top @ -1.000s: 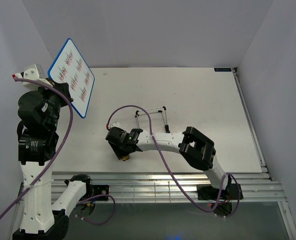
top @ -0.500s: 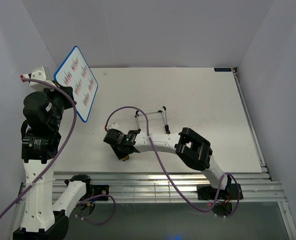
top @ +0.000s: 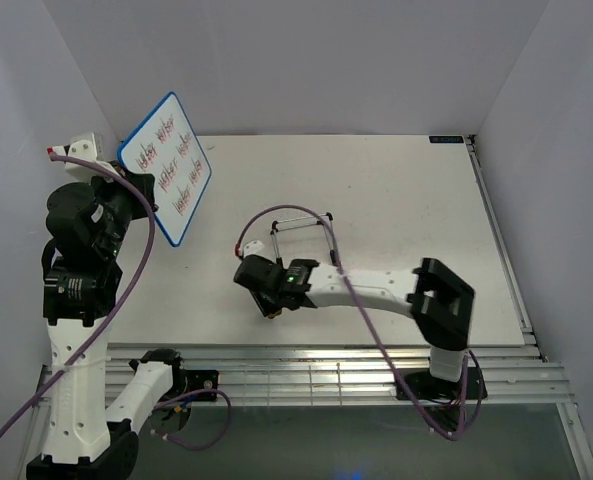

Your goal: Erase the whiteboard

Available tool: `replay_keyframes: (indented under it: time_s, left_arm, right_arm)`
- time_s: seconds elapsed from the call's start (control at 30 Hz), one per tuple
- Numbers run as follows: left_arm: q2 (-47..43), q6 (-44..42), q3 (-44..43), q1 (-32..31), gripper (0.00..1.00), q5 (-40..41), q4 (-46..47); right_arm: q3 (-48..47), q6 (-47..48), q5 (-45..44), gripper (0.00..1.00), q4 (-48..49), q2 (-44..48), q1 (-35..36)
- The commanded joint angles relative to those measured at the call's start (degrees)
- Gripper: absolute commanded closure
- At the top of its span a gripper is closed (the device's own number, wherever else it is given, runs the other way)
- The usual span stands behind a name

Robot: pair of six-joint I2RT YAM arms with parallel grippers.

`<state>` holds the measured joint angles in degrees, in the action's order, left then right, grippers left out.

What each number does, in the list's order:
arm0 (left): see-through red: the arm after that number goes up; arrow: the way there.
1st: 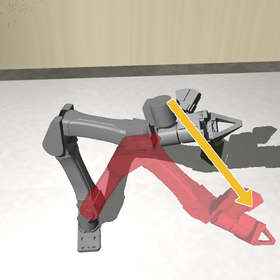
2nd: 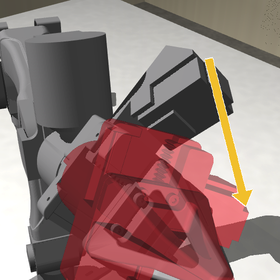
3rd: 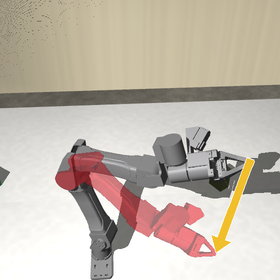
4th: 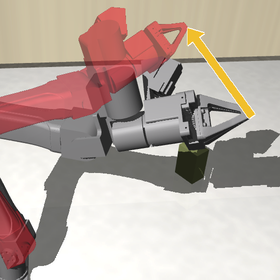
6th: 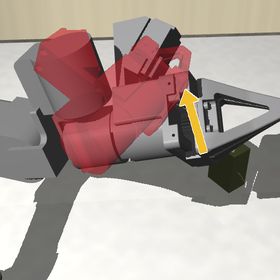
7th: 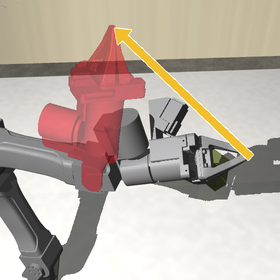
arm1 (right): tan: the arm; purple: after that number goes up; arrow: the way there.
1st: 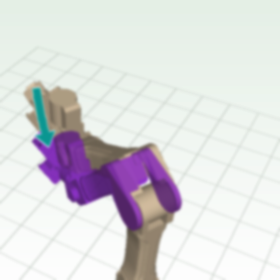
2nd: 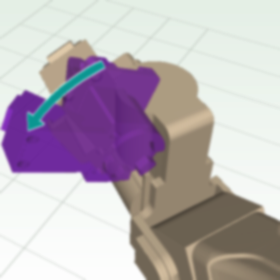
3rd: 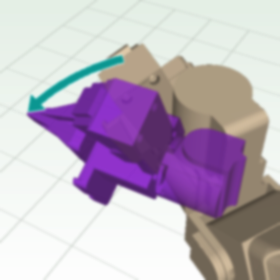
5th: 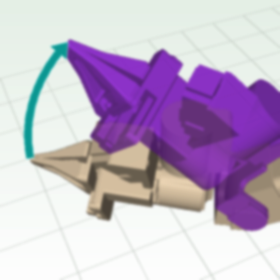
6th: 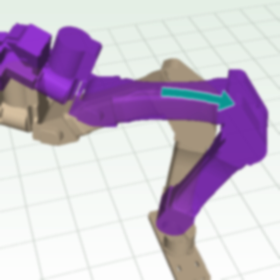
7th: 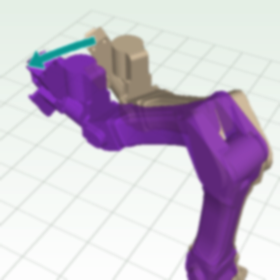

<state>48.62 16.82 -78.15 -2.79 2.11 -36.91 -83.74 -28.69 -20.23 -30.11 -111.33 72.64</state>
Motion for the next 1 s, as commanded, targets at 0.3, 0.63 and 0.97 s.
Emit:
replay_keyframes:
  time_s: [0.3, 0.63, 0.97]
  left_arm:
    - [2.5, 20.3, 12.4, -0.1, 1.0, -45.6, 23.4]
    - [-3.4, 37.0, 40.1, -3.2, 1.0, -58.6, 44.3]
    - [-8.7, 37.5, 55.1, -7.8, 1.0, -58.3, 44.0]
  right_arm:
    - [20.5, 2.9, -3.7, 0.67, -4.3, 52.5, -12.9]
    - [20.1, 8.6, 8.8, 0.69, 0.6, 55.3, -14.2]
    - [18.2, 10.1, 16.8, 0.73, 12.5, 38.7, -9.0]
